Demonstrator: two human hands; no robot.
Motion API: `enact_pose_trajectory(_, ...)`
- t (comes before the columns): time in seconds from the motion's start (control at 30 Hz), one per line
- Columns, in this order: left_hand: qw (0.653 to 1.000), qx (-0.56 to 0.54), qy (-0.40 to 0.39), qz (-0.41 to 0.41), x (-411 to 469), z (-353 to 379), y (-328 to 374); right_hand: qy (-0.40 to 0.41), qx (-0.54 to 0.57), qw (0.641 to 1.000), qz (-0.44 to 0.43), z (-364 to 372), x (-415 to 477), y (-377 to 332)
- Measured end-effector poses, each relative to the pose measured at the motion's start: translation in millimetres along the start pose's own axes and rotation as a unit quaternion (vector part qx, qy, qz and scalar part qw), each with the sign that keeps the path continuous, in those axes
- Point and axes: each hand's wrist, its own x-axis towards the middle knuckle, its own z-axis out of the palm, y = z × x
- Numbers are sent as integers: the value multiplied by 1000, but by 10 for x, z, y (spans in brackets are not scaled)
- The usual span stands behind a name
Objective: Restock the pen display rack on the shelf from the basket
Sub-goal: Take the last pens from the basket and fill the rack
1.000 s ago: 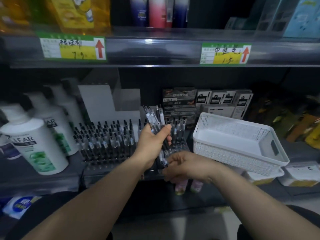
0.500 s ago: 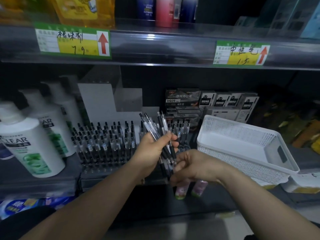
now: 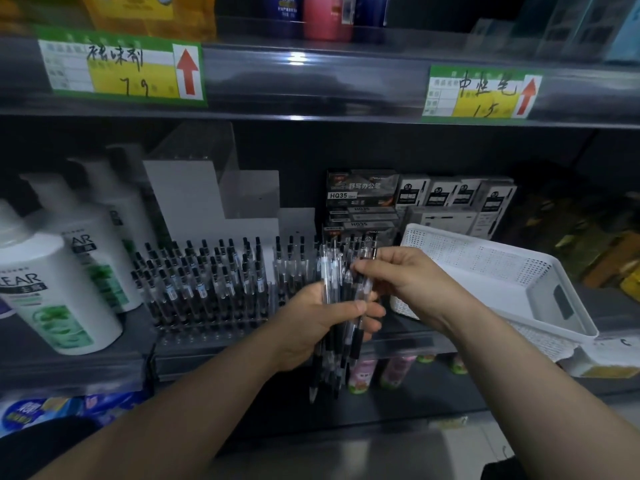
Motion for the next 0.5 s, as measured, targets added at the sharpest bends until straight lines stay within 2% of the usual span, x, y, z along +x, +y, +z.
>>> enact_pose_trajectory(0.17,1000,2,3,-19,-13,-18,-41,42,21,999,6,48,27,47)
enact_pose_trajectory(0.3,998,25,-15,-54,-46,-12,-116,151,86,985,-18,7,88,29)
enact_pose_trajectory(0.4,997,15,14,-77,-65,-15,-144,225,141,962,-68,-153,86,-46)
enact_pose_trajectory(0.5,995,-4,66,-68,-41,-81,-100,266,161,940,-142,-239,38,-102)
